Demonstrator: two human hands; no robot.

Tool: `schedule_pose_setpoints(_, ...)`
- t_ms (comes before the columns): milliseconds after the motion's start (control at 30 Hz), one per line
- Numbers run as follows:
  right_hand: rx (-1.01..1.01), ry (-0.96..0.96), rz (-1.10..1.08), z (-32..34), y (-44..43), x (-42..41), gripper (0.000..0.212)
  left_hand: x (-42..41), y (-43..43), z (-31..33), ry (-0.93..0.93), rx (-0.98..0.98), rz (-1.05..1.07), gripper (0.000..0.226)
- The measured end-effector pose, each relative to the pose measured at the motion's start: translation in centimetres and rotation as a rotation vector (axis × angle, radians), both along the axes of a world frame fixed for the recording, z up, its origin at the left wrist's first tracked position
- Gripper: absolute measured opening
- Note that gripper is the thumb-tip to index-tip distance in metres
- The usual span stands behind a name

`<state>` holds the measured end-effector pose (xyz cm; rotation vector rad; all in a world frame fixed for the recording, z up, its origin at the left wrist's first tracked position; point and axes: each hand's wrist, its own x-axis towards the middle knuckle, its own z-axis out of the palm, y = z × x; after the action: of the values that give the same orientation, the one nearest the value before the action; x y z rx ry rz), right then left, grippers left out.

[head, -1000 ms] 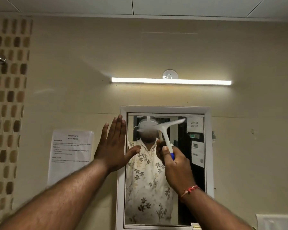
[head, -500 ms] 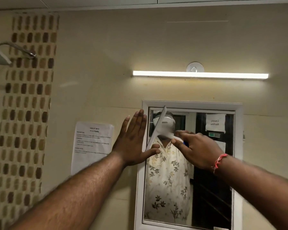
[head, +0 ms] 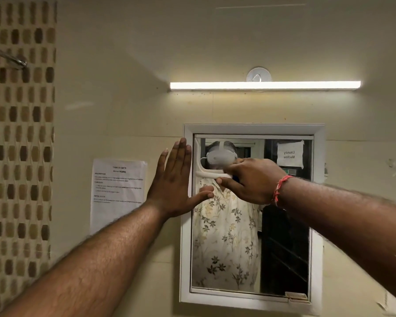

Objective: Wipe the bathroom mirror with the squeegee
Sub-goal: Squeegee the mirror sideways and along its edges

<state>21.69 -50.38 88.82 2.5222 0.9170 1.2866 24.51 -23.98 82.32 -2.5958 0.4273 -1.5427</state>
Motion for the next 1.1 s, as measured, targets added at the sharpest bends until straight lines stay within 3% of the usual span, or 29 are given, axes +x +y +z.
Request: schedule_pose_setpoints(1100, -0.012, 0.036, -0.001, 0.6, -0.4, 0.7, 0.084, 0.0, 0.0, 0.0, 0.019, 0.004, 0.009, 0.135)
